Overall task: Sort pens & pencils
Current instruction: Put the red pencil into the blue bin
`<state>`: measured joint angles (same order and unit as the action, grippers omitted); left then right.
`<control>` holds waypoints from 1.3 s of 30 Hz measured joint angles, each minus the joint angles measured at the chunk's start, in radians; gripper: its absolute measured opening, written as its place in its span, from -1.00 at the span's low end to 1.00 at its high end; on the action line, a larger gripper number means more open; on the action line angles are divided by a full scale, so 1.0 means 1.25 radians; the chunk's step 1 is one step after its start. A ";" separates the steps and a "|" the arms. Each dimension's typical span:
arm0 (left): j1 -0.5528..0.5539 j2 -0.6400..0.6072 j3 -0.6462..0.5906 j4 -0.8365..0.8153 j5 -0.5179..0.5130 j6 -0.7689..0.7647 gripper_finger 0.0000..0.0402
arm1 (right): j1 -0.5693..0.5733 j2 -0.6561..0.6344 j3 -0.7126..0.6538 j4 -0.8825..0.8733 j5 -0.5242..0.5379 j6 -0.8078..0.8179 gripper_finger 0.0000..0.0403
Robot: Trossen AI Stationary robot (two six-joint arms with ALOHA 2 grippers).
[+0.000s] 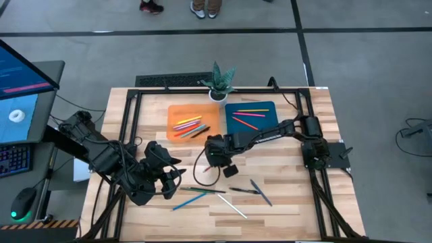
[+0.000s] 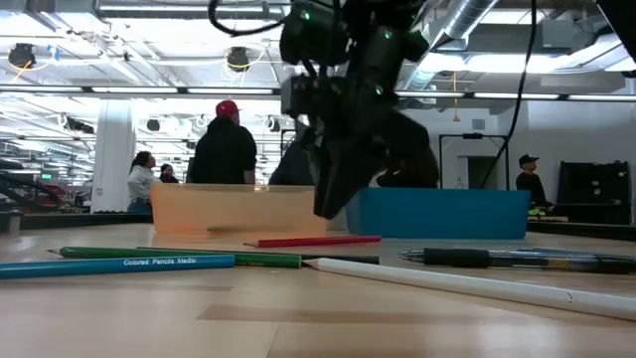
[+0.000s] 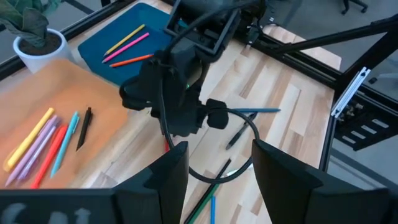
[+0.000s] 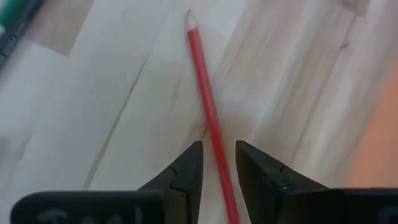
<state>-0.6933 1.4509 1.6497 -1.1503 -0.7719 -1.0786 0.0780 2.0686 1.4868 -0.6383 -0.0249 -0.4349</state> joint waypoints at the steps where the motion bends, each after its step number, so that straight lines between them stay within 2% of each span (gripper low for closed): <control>1: 0.000 0.000 0.000 0.000 0.000 0.000 -0.17 | 0.000 0.000 -0.013 0.015 0.003 0.000 -0.41; 13: 0.000 0.000 0.000 -0.002 -0.021 0.004 -0.17 | -0.006 0.000 -0.098 0.134 0.020 -0.048 -0.41; 23: 0.000 0.000 0.000 -0.002 -0.023 0.002 -0.17 | -0.012 -0.001 -0.108 0.145 0.013 -0.057 -0.43; 31: 0.000 0.000 0.000 -0.002 -0.023 -0.002 -0.17 | -0.016 0.031 -0.104 0.123 -0.012 -0.057 -0.67; 39: 0.000 0.000 0.000 -0.002 -0.023 0.002 -0.17 | -0.009 0.033 -0.103 0.117 -0.003 -0.046 -0.95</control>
<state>-0.6933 1.4509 1.6497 -1.1534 -0.8009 -1.0767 0.0669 2.1101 1.3581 -0.4924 -0.0288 -0.4930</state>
